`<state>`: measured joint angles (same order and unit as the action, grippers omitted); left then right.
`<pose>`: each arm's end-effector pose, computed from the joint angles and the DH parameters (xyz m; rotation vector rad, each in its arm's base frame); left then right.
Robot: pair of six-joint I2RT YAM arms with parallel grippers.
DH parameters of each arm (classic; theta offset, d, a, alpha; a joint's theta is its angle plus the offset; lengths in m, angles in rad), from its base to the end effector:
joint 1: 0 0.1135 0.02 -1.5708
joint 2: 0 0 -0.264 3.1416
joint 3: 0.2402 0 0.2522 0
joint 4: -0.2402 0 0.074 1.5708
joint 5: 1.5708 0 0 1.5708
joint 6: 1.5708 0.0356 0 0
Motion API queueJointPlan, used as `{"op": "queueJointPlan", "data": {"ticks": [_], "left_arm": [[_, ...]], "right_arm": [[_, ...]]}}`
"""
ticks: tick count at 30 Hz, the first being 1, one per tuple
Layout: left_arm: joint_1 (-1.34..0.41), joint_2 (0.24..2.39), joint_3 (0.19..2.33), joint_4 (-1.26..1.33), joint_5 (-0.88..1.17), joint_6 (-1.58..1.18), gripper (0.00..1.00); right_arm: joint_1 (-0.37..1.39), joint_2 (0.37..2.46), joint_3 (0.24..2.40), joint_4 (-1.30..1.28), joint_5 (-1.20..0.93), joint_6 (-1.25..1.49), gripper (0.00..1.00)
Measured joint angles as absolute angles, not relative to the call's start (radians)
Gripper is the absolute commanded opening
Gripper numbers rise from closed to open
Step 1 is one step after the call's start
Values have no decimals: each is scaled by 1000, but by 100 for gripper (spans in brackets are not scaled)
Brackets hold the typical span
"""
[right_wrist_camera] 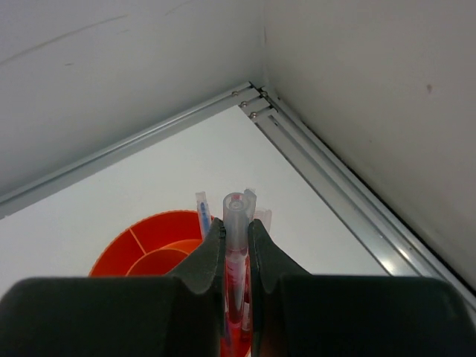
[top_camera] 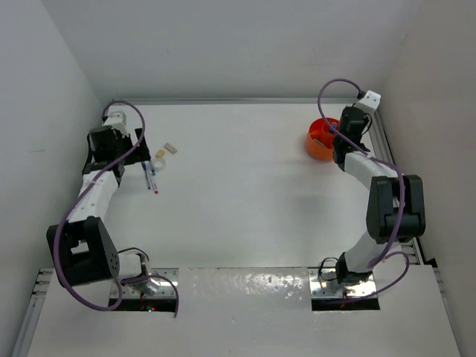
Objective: Sort the stationery into containers
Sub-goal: Place the pen in the storage box, then pick up the pen from the center of the board.
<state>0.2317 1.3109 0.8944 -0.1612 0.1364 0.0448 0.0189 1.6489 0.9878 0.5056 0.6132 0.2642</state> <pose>0.2853 0.0623 0.2647 -0.1209 2.1391 0.0150 0.3730 -0.0134 0.2577 0.6448 1.5815 -0.3177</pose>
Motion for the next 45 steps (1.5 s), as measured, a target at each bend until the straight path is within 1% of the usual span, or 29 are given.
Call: {"op": "queueJointPlan", "data": {"ticks": [8,9,10,11,13,14,15,16,17,18,20,22,23,25,26,27,29,35,40,45], "left_arm": [[232,1349,895,-224,-9,0,100],[232,1362,896,-242,-24,-10,100],[233,1373,895,-260,-35,-19,99],[236,1381,895,-276,-44,-30,99],[237,1396,895,-303,-58,-51,99],[237,1402,895,-312,-62,-62,96],[237,1409,895,-319,-66,-74,95],[238,1417,895,-327,-68,-87,92],[240,1427,896,-335,-69,-100,86],[243,1440,896,-342,-68,-115,83],[247,1469,897,-354,-60,-131,78],[251,1510,908,-376,-48,-142,78],[253,1532,918,-387,-45,-148,75],[255,1583,953,-410,-45,-163,68],[255,1607,971,-417,-46,-164,60],[256,1636,996,-426,-47,-167,56],[256,1694,1055,-450,-49,-162,49],[248,1822,1193,-472,-56,-131,46],[241,1864,1225,-481,-60,-109,48],[229,1888,1230,-504,-58,-95,48]], "right_arm": [[10,1737,959,545,597,322,0],[10,1739,954,545,595,324,3],[10,1740,950,545,594,326,11],[10,1740,945,545,591,329,32],[10,1740,944,539,579,337,50],[10,1739,944,537,572,338,58],[11,1739,944,532,564,332,68],[14,1736,944,522,556,326,71],[17,1732,944,509,549,314,73],[24,1727,944,496,546,301,76],[41,1708,944,468,542,274,78],[65,1680,945,444,543,244,79],[77,1664,944,435,544,232,79],[103,1618,943,427,549,209,79],[115,1593,941,428,550,202,79],[125,1570,938,430,551,197,79],[139,1518,924,444,558,186,79],[159,1438,883,470,578,160,79],[171,1438,872,464,580,150,79],[174,1438,871,460,580,149,79]]}}
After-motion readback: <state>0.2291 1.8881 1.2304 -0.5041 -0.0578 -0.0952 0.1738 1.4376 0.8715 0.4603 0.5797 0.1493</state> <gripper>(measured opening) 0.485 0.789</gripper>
